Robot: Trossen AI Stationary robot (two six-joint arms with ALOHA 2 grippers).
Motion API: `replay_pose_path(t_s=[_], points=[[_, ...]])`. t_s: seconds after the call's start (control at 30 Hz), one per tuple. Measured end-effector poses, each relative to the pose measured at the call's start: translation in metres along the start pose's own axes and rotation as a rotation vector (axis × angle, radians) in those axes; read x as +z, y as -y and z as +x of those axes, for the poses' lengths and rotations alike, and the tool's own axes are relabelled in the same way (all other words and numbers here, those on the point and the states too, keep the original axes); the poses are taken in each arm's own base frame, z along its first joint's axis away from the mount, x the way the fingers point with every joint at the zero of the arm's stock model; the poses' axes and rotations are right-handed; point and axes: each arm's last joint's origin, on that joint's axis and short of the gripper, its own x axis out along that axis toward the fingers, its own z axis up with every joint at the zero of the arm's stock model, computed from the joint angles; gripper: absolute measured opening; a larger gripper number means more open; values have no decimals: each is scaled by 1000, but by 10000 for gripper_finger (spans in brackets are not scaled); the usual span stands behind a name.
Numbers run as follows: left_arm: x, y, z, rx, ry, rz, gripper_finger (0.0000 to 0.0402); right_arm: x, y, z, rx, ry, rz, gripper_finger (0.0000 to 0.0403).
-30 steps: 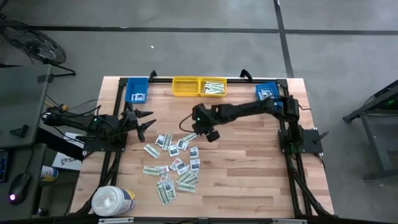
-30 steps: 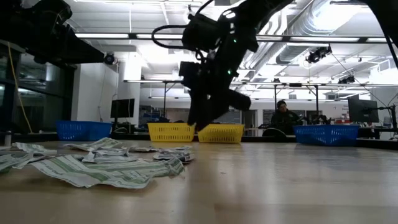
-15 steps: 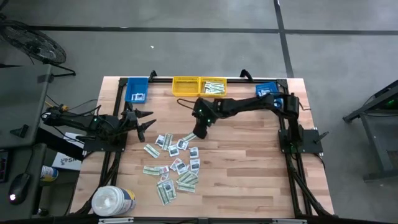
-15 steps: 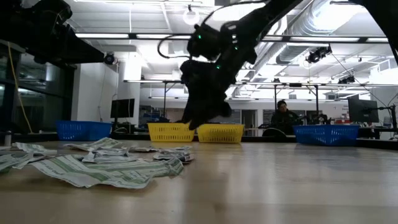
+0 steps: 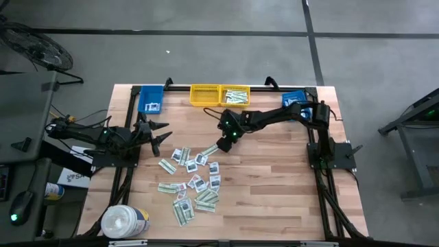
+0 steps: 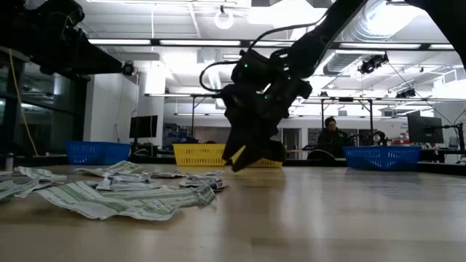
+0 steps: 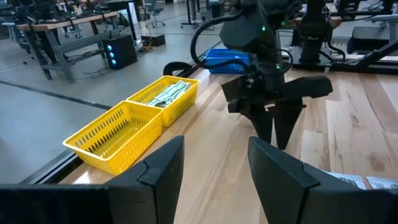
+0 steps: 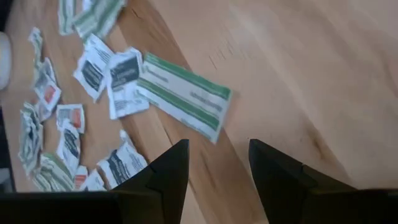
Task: Pick & Place First Aid Supplies
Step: Put the green bandage pack into the right yellow bin
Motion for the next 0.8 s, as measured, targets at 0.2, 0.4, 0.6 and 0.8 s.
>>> replay_pose_path(t_s=[0.2,0.4,0.6,0.8], points=[[0,0,0,0,0,0,177,-1,-4,2,4,11,27,161],[0,0,0,0,1,-1,177,-1,-7,3,8,26,62,161],[0,0,0,0,1,-1,177,-2,-9,4,8,25,105,161],[0,0,0,0,1,-1,177,-2,-9,4,9,25,147,161]])
